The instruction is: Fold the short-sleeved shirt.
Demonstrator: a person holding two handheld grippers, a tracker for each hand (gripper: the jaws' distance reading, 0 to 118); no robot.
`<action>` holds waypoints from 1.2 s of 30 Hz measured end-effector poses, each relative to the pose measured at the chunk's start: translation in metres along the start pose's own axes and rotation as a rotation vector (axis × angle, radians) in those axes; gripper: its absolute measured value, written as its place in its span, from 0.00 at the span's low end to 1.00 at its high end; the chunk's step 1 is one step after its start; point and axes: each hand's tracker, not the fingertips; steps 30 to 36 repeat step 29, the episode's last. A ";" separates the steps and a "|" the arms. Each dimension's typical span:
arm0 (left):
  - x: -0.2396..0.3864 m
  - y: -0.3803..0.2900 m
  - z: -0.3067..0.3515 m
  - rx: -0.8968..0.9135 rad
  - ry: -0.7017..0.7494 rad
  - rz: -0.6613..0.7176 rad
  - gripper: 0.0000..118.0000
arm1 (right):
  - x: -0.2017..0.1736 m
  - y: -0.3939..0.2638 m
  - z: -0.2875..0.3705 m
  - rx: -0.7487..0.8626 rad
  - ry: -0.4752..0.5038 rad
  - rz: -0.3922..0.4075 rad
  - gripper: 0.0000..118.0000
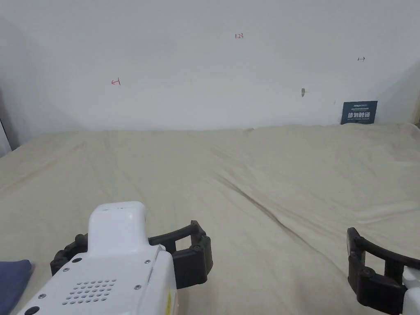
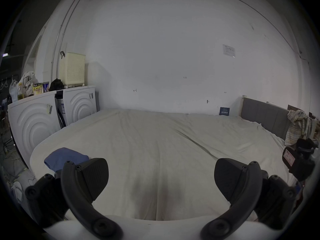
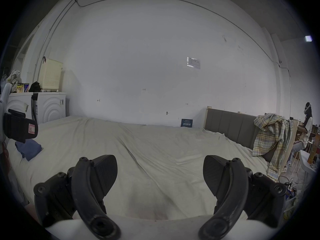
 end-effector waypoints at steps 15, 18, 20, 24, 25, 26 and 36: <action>0.003 0.001 0.004 0.026 -0.017 0.032 1.00 | 0.003 0.001 0.000 0.003 -0.007 -0.012 0.87; 0.004 0.001 0.006 0.041 -0.004 0.007 1.00 | 0.002 0.001 0.001 0.008 -0.007 -0.004 0.87; 0.004 0.002 0.007 0.045 -0.001 0.007 1.00 | 0.003 0.001 0.001 0.008 -0.008 -0.004 0.87; 0.002 0.004 0.007 0.042 0.005 0.035 1.00 | 0.003 0.000 0.001 0.000 -0.008 -0.013 0.87; 0.000 0.003 0.007 0.047 -0.002 0.044 1.00 | 0.003 0.000 0.001 0.001 -0.009 -0.014 0.87; -0.002 0.002 0.009 0.067 -0.039 0.056 1.00 | 0.004 0.000 0.001 0.001 -0.010 -0.013 0.87; -0.006 0.001 0.016 0.085 -0.094 0.061 1.00 | 0.004 0.001 0.001 0.004 -0.011 -0.012 0.87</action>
